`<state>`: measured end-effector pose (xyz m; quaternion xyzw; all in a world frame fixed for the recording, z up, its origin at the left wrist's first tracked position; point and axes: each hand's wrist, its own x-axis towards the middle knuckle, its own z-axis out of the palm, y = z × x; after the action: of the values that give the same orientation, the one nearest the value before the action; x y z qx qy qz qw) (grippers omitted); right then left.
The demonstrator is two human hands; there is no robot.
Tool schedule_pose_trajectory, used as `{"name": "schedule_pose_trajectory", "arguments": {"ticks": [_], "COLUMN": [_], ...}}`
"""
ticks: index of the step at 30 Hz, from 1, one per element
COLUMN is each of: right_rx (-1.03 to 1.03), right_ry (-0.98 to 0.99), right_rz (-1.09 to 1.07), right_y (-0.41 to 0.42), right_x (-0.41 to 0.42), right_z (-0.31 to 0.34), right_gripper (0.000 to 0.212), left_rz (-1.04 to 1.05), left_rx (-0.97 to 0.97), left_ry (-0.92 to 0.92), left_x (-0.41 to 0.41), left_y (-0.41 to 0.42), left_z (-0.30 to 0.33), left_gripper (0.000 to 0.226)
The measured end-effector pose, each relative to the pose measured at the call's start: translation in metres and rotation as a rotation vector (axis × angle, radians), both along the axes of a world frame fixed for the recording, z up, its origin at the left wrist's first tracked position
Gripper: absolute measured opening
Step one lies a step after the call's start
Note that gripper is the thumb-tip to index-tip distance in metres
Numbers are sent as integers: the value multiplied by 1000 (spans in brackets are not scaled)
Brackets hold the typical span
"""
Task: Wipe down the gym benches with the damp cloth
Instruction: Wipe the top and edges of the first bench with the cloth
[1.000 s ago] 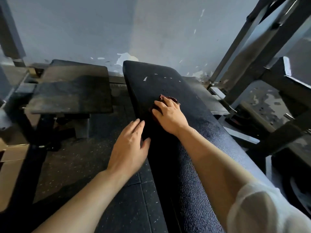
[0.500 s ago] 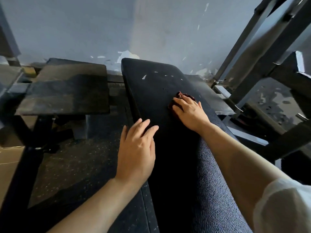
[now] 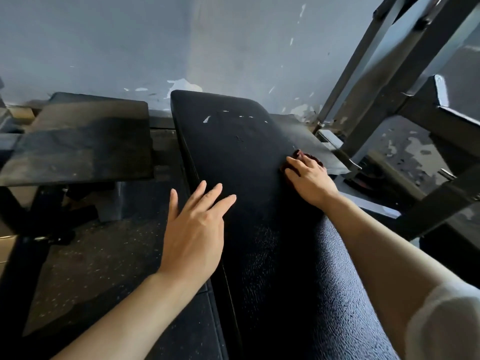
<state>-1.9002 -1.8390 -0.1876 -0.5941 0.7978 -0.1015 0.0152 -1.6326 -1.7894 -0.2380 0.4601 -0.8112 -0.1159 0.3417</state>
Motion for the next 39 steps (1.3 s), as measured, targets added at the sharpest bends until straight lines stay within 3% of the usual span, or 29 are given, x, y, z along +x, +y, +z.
{"name": "schedule_pose_trajectory", "arguments": {"ticks": [6,8,11,13,17,20,27,34,37,39], "right_rx": [-39,-34,10,20,-73,-55,21,26,57,41], "right_ry": [-8,-7,-74,-76,-15,-12,-75,-17,-23,-7], "right_rz": [312,251,-1,-63,120,216,-64,177,269,214], "right_y": [31,37,31,11,-20,-22,-65,-97,-90,-92], "right_x": [28,2,-29,-24,18,6,-25,31,11,-9], "right_z": [-3,-1,5,3,-6,-7,5,5,6,4], "right_gripper": [45,45,47,48,48,48,52,51,49,49], "left_rz": [-79,-184,-366,-415,-431,-467,-484,-408,-388,-379], "left_rx": [-124,-129,-93,-84,-95,-113,-180,-213,-218,-230], "left_ry": [-3,14,-35,-37,-61,-116,-20,-10,8,27], "left_x": [-23,-29,-21,-15,-24,-31,-30,-28,-27,-27], "left_y": [-22,-41,-74,-95,-125,-138,-146,-144,-143,-143], "left_z": [21,25,22,21,29,29,16,16,15,14], "left_gripper": [30,29,52,42,34,35,33,43,34,32]}}
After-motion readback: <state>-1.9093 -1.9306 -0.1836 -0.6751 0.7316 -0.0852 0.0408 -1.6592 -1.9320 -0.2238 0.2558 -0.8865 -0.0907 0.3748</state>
